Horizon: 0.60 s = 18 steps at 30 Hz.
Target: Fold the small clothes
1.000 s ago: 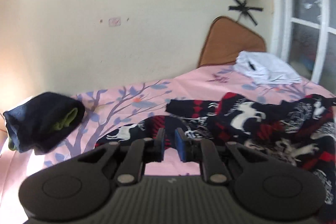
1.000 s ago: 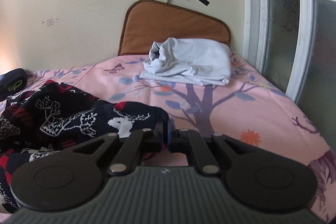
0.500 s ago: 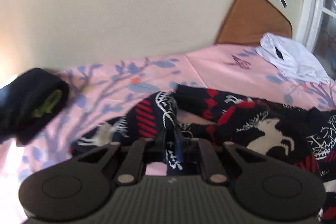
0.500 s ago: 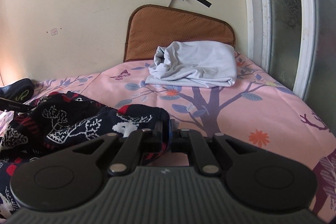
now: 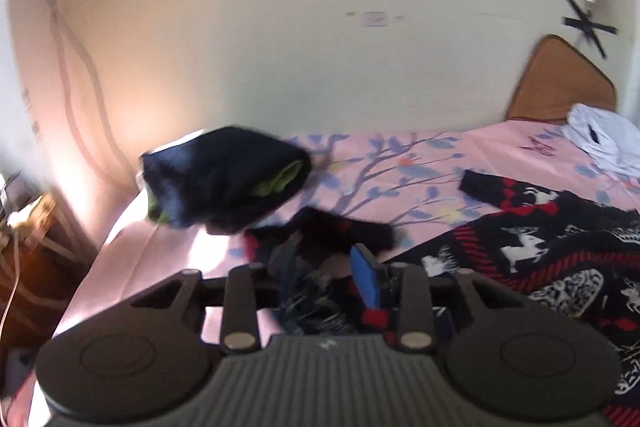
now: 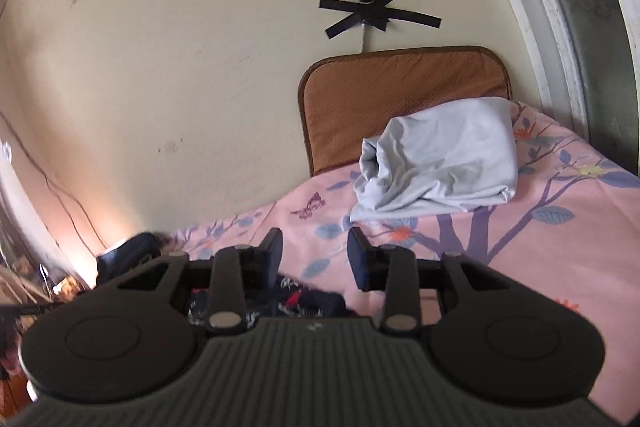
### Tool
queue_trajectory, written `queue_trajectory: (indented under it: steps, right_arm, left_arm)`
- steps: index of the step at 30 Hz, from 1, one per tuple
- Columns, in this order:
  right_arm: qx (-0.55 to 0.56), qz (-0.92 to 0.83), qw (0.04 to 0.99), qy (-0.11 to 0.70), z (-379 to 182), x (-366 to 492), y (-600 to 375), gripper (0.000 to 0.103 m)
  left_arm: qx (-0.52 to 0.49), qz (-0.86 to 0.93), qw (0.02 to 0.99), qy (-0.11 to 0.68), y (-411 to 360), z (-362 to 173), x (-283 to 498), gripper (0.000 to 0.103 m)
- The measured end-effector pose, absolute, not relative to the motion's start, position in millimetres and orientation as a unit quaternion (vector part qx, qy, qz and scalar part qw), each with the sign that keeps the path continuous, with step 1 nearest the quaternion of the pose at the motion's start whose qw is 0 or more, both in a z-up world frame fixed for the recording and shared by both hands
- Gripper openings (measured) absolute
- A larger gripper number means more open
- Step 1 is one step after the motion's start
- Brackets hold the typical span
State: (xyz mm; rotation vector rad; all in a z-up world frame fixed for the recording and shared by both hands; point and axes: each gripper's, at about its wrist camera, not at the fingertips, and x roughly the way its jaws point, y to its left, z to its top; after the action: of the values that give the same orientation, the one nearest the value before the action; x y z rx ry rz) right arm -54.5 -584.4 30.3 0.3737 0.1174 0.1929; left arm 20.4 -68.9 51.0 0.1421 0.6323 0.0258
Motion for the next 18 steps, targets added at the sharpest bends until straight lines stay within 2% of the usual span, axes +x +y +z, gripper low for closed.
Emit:
queue_trajectory:
  steps: [2, 4, 7, 10, 12, 13, 14, 16, 18]
  right_arm:
    - [0.157, 0.08, 0.98, 0.092, 40.4, -28.3, -571.5, 0.04]
    - [0.103, 0.076, 0.981, 0.143, 42.6, 6.4, -550.1, 0.039]
    - [0.042, 0.098, 0.969, 0.223, 37.8, 65.5, -511.1, 0.037]
    - [0.006, 0.123, 0.953, 0.278, 29.3, 109.4, -481.1, 0.037]
    - [-0.021, 0.129, 0.946, 0.297, 24.4, 126.9, -462.7, 0.037]
    - [-0.033, 0.136, 0.941, 0.31, 22.8, 139.0, -457.0, 0.037]
    - [-0.038, 0.142, 0.936, 0.319, 20.9, 145.1, -450.7, 0.037]
    - [-0.049, 0.157, 0.926, 0.339, 16.6, 155.5, -442.2, 0.037]
    - [-0.067, 0.167, 0.922, 0.342, 12.8, 161.2, -435.3, 0.036]
  left_arm:
    - [0.116, -0.036, 0.947, 0.297, -111.4, 40.2, 44.4, 0.055]
    - [0.154, -0.095, 0.938, 0.296, -151.1, 21.5, 70.6, 0.06]
    - [0.19, -0.136, 0.92, 0.314, -196.9, -11.4, 106.4, 0.061]
    - [0.171, -0.182, 0.9, 0.356, -213.1, -36.7, 129.9, 0.063]
    - [0.153, -0.185, 0.903, 0.356, -215.1, -44.5, 131.4, 0.061]
    - [0.152, -0.193, 0.902, 0.355, -215.0, -44.8, 128.2, 0.047]
    - [0.152, -0.203, 0.9, 0.354, -214.9, -43.3, 125.6, 0.007]
    - [0.144, -0.21, 0.895, 0.367, -212.9, -41.6, 121.5, 0.002]
    - [0.153, -0.2, 0.899, 0.359, -209.9, -40.5, 110.3, 0.002]
